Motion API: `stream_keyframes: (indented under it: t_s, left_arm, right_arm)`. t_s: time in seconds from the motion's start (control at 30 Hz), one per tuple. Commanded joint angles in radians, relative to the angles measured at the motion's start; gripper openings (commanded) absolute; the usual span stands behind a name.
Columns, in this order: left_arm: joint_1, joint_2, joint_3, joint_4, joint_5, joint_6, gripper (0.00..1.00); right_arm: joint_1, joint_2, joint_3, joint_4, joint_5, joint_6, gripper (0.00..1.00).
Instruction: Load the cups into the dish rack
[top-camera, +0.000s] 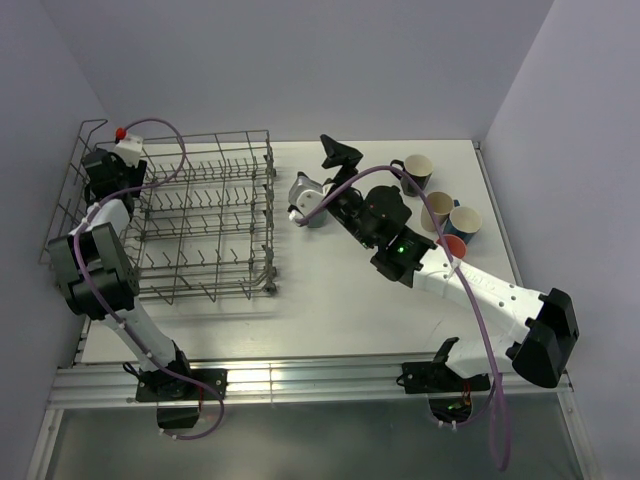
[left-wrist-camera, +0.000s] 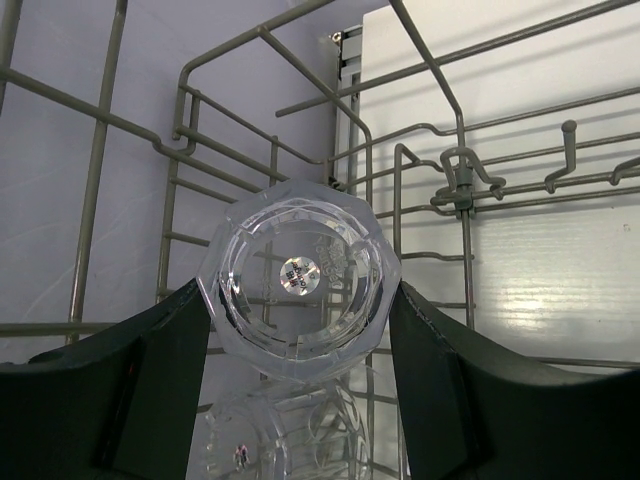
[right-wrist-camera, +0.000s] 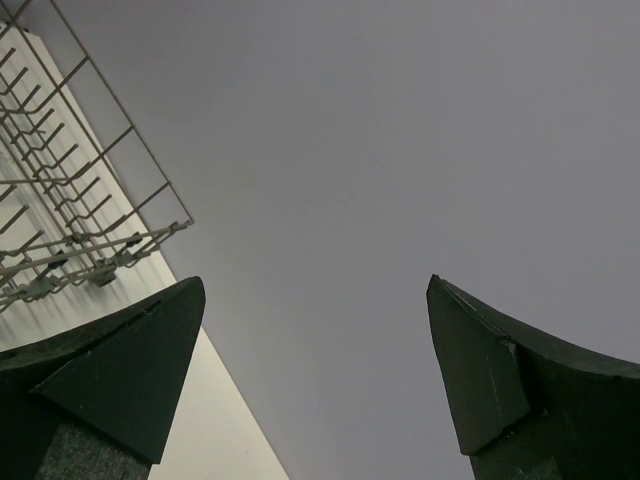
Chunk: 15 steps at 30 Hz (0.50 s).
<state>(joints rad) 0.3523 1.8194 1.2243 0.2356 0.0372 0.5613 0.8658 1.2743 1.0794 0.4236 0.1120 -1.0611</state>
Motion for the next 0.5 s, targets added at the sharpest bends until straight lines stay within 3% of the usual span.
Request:
stream_keyframes:
  t_s: [0.0, 0.47]
  left_arm:
    - [0.008, 0.012, 0.069, 0.050, 0.043, -0.029, 0.00]
    - [0.022, 0.034, 0.058, 0.038, 0.059, -0.100, 0.00]
  right_arm:
    - [-0.002, 0.005, 0.050, 0.014, 0.009, 0.018, 1.00]
    - [-0.002, 0.014, 0.076, -0.003, 0.015, 0.044, 1.00]
